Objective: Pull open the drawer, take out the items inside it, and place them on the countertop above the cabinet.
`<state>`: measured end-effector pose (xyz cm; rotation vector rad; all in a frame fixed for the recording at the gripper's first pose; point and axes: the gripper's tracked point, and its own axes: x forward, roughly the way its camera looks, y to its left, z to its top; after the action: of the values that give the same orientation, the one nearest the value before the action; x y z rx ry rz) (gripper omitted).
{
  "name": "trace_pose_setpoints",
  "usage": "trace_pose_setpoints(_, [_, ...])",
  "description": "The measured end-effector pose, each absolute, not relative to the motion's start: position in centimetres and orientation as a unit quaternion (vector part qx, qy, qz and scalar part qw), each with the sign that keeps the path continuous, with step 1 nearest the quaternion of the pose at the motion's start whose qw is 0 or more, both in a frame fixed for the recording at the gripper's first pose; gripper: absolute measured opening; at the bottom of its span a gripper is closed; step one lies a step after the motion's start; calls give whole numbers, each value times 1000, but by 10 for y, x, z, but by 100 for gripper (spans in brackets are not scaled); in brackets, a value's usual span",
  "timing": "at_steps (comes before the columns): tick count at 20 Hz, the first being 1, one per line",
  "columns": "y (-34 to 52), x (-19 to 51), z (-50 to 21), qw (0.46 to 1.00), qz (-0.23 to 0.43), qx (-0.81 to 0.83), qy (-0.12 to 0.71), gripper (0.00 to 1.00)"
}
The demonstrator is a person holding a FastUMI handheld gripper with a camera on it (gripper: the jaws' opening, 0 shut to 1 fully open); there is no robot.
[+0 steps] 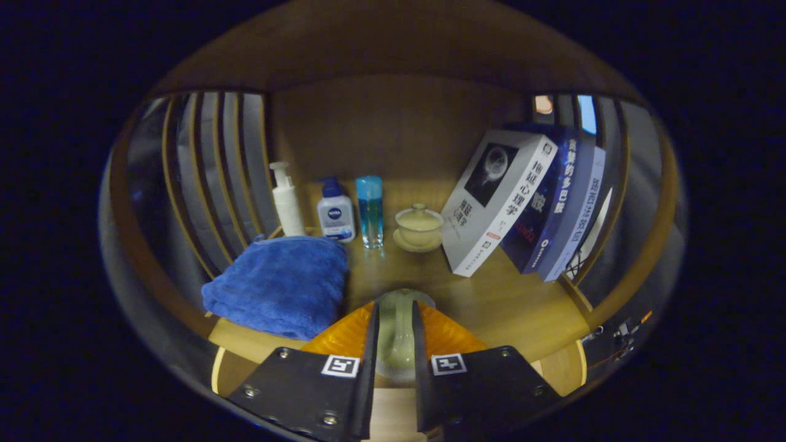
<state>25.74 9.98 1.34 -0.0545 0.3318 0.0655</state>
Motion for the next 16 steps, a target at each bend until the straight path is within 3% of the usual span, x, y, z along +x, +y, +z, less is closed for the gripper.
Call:
trace_pose_setpoints(6, [102,173,45,996,39,-20,74,28])
trace_pose_setpoints(16, [99,57,15,998,56,-4,-15,28])
